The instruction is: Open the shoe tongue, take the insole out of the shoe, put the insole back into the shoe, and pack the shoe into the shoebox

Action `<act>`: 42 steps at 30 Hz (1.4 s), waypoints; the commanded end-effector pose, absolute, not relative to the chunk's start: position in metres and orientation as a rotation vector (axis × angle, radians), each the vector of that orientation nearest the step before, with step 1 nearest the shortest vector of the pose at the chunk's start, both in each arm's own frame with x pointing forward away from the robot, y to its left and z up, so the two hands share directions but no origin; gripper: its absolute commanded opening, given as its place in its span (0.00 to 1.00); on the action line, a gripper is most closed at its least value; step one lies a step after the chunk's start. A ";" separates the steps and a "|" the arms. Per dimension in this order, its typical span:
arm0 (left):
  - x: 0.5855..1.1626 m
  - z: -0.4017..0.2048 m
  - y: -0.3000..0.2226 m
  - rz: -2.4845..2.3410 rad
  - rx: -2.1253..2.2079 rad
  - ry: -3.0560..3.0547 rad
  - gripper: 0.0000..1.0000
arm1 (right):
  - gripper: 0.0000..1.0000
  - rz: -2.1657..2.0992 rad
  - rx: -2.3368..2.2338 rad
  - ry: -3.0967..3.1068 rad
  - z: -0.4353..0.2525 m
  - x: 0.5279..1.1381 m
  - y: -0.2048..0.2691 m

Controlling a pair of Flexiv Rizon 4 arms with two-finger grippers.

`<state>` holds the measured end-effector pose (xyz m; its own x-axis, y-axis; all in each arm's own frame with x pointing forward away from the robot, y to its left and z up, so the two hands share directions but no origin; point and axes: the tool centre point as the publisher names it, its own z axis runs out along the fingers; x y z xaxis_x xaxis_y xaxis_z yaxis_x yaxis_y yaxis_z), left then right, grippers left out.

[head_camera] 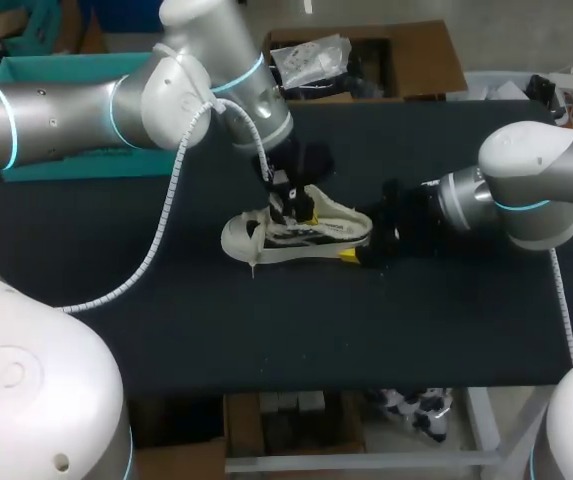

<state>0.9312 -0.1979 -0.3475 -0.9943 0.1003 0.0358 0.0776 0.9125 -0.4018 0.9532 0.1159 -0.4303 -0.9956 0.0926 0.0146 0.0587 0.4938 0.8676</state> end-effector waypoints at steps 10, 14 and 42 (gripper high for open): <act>0.924 -0.321 -0.185 0.732 -0.124 -2.954 0.00 | 0.00 1.562 0.135 2.684 -0.436 0.955 0.117; 0.923 -0.313 -0.182 0.771 -0.110 -2.947 0.00 | 0.00 1.562 0.135 2.684 -0.436 0.955 0.117; 0.883 -0.308 -0.204 0.801 -0.237 -3.107 0.51 | 0.00 1.562 0.135 2.684 -0.436 0.955 0.117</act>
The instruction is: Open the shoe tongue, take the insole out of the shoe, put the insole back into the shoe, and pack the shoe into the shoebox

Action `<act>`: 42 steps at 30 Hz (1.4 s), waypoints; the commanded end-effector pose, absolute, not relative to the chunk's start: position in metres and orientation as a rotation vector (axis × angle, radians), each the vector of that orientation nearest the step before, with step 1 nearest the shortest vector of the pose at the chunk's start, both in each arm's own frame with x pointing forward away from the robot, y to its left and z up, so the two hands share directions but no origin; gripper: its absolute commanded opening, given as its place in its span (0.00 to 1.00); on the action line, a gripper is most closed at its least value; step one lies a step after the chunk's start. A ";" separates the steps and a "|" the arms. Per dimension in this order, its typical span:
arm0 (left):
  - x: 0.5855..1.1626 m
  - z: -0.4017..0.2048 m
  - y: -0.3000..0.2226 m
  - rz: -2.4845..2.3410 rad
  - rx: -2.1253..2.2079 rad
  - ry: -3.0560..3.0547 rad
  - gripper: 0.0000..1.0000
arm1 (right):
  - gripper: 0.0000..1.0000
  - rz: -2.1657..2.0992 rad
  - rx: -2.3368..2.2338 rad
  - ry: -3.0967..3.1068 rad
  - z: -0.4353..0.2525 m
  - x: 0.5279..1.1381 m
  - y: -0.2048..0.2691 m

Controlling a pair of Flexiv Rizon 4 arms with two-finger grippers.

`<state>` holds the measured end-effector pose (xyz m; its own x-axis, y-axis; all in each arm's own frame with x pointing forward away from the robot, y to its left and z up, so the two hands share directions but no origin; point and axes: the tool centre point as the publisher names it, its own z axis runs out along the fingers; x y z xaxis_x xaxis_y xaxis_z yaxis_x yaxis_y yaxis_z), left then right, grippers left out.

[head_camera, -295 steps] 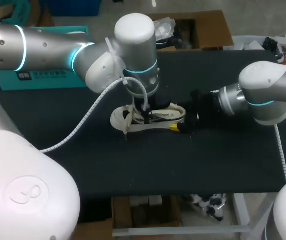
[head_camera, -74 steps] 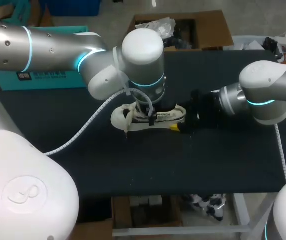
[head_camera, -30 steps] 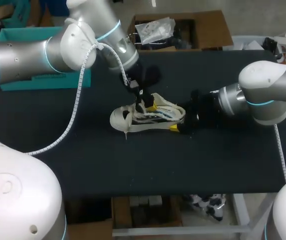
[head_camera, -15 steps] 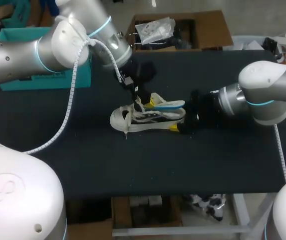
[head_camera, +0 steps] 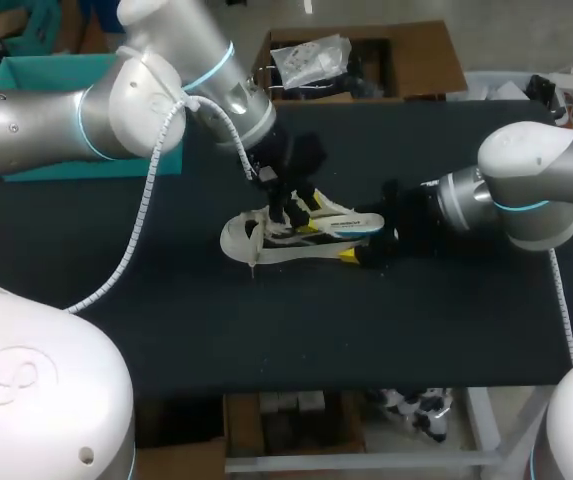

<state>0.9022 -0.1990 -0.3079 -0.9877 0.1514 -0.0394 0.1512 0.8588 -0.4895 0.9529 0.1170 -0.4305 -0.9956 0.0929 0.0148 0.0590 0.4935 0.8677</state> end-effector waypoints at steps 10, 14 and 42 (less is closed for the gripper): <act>0.878 -0.325 -0.234 0.774 -0.277 -3.236 0.47 | 0.00 1.562 0.135 2.684 -0.436 0.955 0.117; 0.885 -0.332 -0.243 0.761 -0.273 -3.246 0.47 | 0.00 1.562 0.135 2.684 -0.436 0.955 0.117; 0.911 -0.357 -0.272 0.821 -0.186 -3.438 0.47 | 0.00 1.562 0.135 2.684 -0.436 0.955 0.117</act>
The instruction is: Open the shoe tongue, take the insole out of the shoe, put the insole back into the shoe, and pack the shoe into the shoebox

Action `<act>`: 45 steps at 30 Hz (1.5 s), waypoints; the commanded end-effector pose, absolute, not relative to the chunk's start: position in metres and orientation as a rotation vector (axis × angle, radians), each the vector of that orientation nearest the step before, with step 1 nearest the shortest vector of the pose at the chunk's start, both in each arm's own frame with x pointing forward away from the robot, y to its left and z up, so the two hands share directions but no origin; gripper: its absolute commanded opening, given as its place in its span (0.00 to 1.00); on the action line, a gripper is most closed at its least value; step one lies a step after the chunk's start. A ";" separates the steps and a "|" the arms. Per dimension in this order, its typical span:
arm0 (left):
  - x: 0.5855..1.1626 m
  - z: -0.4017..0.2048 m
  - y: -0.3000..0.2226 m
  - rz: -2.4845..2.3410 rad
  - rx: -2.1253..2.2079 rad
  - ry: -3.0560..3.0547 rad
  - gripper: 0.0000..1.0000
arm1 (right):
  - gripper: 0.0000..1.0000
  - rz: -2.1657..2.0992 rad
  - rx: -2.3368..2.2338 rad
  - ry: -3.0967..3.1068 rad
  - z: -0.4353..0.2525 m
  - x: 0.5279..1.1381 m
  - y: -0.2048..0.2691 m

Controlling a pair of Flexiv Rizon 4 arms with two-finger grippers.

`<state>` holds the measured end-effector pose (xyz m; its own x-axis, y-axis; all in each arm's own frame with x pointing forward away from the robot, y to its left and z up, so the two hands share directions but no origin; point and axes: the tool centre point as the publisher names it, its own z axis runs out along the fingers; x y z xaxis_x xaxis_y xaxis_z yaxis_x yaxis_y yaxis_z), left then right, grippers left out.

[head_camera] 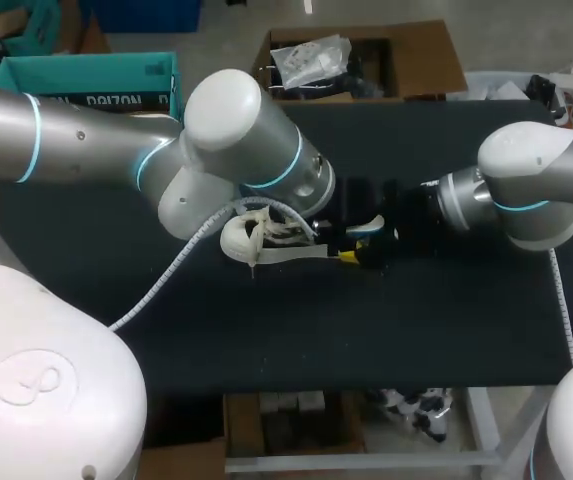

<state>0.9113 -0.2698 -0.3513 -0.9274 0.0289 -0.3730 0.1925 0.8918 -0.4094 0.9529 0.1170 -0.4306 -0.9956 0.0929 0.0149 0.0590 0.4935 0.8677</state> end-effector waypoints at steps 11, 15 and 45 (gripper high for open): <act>0.924 -0.360 -0.278 -0.626 0.108 2.629 0.45 | 0.00 1.562 0.135 2.684 -0.436 0.955 0.117; 0.930 -0.363 -0.282 -0.621 0.094 2.629 0.45 | 0.00 1.562 0.135 2.684 -0.436 0.955 0.117; 0.927 -0.333 -0.260 -0.757 0.072 2.588 0.00 | 0.00 1.562 0.135 2.684 -0.436 0.955 0.117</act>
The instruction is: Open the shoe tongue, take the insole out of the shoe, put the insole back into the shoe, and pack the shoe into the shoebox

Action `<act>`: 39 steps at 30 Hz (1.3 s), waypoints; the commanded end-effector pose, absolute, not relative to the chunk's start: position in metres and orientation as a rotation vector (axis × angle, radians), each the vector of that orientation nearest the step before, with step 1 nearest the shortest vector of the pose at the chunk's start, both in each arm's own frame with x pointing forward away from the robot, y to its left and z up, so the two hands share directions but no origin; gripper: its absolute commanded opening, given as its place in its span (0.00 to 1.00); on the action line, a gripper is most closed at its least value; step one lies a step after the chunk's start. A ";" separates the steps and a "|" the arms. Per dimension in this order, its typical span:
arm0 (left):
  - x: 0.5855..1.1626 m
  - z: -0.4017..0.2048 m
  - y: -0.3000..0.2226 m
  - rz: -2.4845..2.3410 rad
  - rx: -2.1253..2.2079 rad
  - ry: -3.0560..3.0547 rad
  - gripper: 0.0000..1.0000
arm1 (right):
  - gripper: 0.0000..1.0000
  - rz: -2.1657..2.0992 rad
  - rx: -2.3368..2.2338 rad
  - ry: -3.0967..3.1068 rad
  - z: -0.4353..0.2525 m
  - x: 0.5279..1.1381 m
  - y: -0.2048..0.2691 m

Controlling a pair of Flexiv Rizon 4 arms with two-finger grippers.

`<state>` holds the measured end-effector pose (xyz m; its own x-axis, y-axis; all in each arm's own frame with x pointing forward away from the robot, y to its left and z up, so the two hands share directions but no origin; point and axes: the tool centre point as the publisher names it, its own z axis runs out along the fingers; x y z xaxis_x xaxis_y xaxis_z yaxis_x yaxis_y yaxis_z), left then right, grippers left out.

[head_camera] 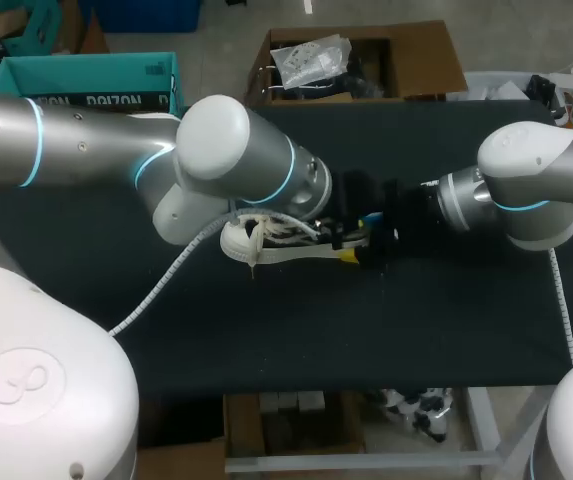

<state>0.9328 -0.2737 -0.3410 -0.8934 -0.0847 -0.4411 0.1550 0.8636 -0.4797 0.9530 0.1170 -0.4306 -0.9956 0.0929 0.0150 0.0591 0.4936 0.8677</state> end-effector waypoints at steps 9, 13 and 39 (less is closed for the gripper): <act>0.917 -0.308 -0.240 -0.975 0.161 2.665 0.00 | 0.00 1.562 0.135 2.684 -0.436 0.955 0.117; 0.910 -0.297 -0.237 -1.084 0.218 2.682 0.00 | 0.00 1.562 0.135 2.684 -0.436 0.955 0.117; 0.879 -0.240 -0.267 -1.658 0.456 2.691 0.00 | 1.00 1.526 0.158 2.727 -0.431 0.950 0.107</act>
<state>0.8732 -0.2630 -0.2403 -0.9669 0.2219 -0.1261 0.2212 0.4823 -0.8476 0.9517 0.1124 -0.4315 -0.9951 0.0935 0.0325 0.0763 0.5144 0.8542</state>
